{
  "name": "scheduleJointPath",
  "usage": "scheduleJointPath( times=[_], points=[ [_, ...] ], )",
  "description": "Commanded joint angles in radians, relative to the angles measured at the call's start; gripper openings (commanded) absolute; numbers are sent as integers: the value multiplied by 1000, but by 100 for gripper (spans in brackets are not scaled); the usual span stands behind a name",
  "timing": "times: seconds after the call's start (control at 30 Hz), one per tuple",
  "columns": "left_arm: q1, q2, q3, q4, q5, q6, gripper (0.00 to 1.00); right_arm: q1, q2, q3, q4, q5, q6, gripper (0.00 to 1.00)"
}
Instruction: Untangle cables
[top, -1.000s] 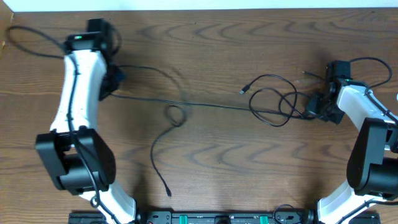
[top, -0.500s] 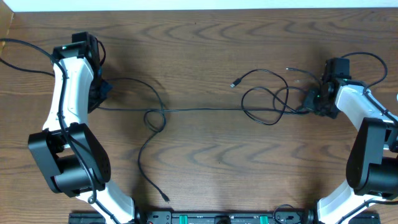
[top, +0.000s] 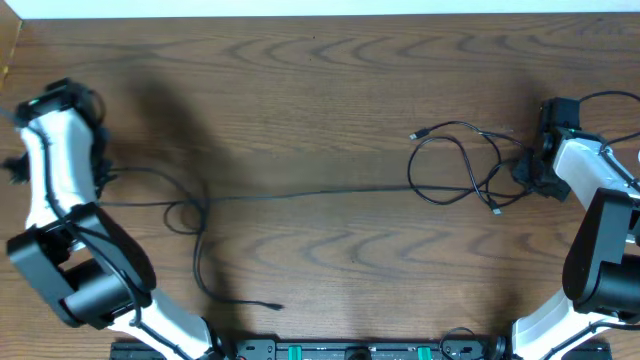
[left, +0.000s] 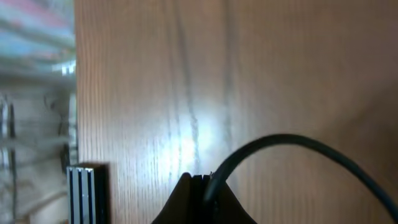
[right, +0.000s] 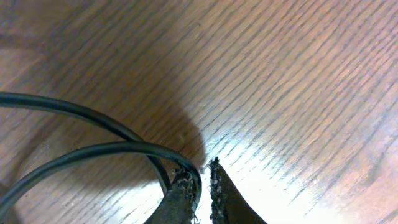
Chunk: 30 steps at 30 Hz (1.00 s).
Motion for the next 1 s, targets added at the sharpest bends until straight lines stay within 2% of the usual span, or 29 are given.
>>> scheduleJointPath(
  times=[0.0,0.1,0.23,0.33,0.57,0.8,0.97],
  points=[
    [47,-5,0,-2,119,35,7,-5,10,7,10,16,38,10],
    [35,-5,-7,43,311,226,7,-5,10,7,27,-113,34,11],
    [-27,-5,-13,113,768,649,7,-3,10,7,51,-262,34,11],
    [-100,-5,-13,130,938,818,7,2,10,7,55,-339,22,11],
    [-376,-5,-27,219,937,1021,7,6,10,6,54,-463,-45,14],
    [-592,-5,-66,323,922,1125,8,6,10,6,54,-464,-44,16],
    [-718,-5,-149,473,811,1084,21,6,10,6,53,-464,-44,18]
  ],
)
